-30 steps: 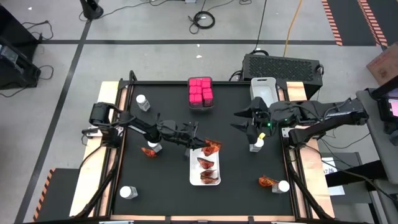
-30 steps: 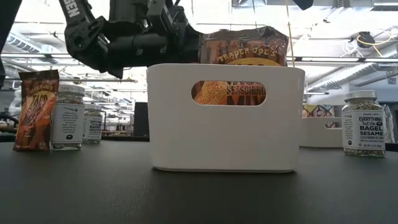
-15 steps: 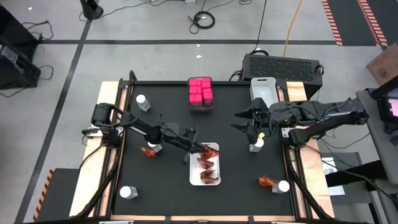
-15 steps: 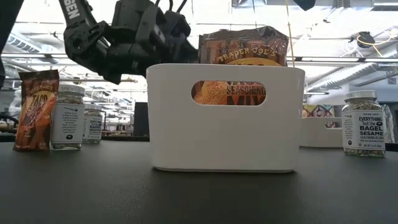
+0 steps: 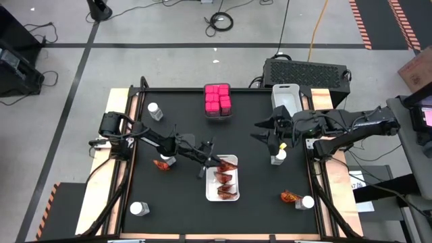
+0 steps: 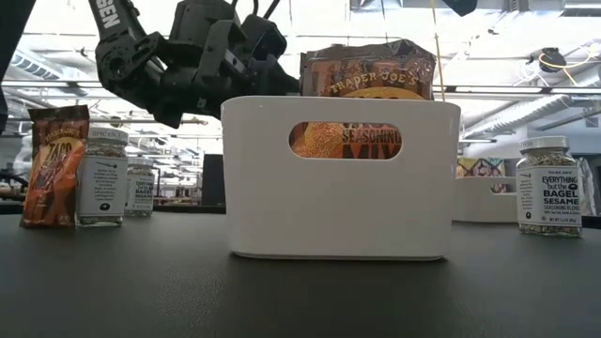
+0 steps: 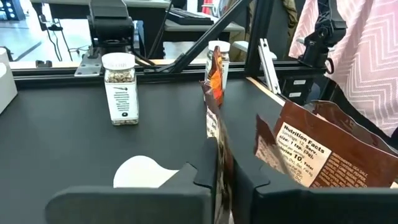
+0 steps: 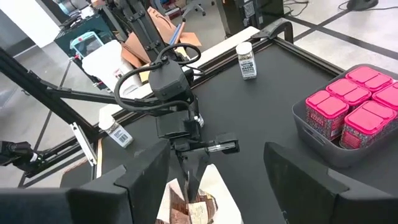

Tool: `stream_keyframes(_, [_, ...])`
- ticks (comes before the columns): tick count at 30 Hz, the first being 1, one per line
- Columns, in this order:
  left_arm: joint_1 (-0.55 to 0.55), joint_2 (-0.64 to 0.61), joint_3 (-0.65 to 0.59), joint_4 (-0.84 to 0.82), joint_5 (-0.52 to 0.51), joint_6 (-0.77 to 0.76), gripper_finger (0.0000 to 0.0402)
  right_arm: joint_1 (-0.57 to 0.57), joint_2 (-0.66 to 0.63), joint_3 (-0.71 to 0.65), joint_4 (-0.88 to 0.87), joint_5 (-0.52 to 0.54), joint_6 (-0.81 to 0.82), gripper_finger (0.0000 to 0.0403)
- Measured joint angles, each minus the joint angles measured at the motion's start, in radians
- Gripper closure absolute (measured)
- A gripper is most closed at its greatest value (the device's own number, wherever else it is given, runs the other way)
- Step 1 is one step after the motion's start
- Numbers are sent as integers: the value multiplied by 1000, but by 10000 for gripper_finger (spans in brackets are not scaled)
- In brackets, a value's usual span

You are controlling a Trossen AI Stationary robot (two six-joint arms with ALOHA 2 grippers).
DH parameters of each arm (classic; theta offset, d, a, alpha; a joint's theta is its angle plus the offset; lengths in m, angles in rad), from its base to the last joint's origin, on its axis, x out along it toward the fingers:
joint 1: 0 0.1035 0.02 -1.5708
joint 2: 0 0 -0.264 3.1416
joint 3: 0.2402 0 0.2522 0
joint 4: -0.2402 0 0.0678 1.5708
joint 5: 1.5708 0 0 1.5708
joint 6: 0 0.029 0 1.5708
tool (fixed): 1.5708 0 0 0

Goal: Sort spices by type
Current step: Put the orange seasoning pack into the white bin

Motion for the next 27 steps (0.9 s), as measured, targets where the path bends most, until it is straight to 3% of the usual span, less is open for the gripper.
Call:
stream_keyframes(16, [26,-7,0,10,69,-52,212,0,0,0,21,21,-5,149])
stream_keyframes(27, [125,-142,0,-41,101,-114,201,0,0,0,14,21,-34,149])
